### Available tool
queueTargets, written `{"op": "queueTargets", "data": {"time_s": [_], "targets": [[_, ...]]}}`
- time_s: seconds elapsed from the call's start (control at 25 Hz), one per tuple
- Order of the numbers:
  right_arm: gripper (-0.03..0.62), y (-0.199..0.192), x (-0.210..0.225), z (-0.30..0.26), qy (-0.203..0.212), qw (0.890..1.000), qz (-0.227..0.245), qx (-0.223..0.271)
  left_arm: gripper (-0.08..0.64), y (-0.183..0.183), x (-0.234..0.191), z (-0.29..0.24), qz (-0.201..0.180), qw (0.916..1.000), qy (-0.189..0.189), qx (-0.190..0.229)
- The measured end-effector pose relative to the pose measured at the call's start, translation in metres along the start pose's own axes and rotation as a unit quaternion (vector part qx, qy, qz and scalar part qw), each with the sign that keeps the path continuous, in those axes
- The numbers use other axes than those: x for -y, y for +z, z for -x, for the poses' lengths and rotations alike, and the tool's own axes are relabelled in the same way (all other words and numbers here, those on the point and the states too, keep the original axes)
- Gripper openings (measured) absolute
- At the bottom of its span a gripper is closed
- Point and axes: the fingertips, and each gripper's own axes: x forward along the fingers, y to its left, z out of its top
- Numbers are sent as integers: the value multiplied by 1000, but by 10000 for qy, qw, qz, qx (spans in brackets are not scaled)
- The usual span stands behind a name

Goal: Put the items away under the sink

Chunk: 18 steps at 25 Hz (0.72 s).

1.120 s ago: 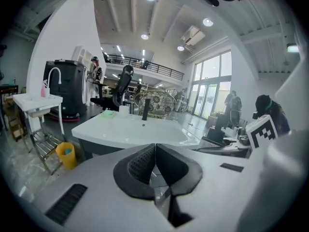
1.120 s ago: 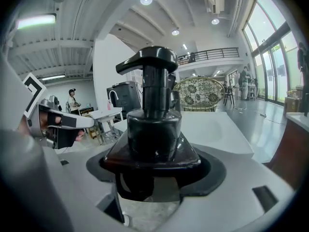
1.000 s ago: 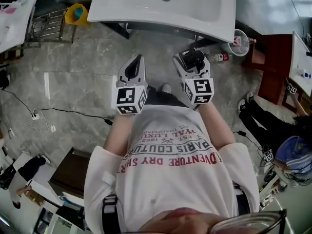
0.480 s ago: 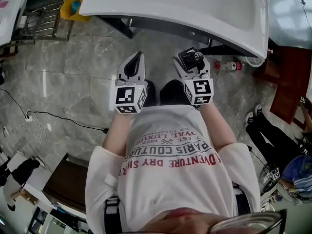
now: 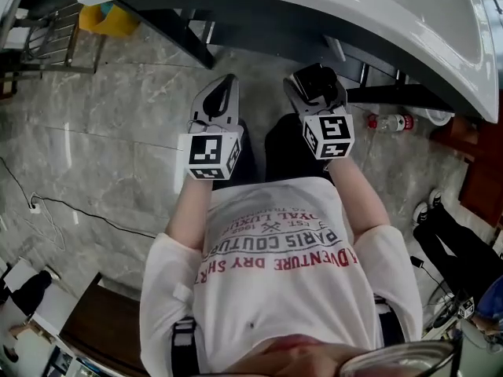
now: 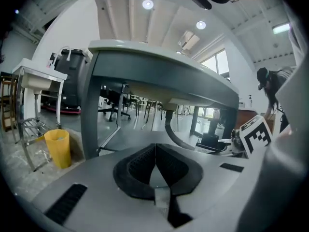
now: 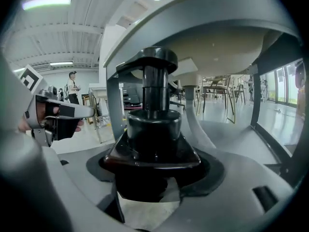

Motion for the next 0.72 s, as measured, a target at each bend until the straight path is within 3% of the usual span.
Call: {"op": "queueTargets", "data": {"time_s": [0.36, 0.72], "targets": [[377, -6, 18, -54, -338, 9992, 41, 217, 23, -17, -21, -6, -66, 9993, 154, 339], [377, 11, 32, -107, -568, 9980, 69, 284, 23, -33, -38, -7, -130, 9993, 250, 244]]}}
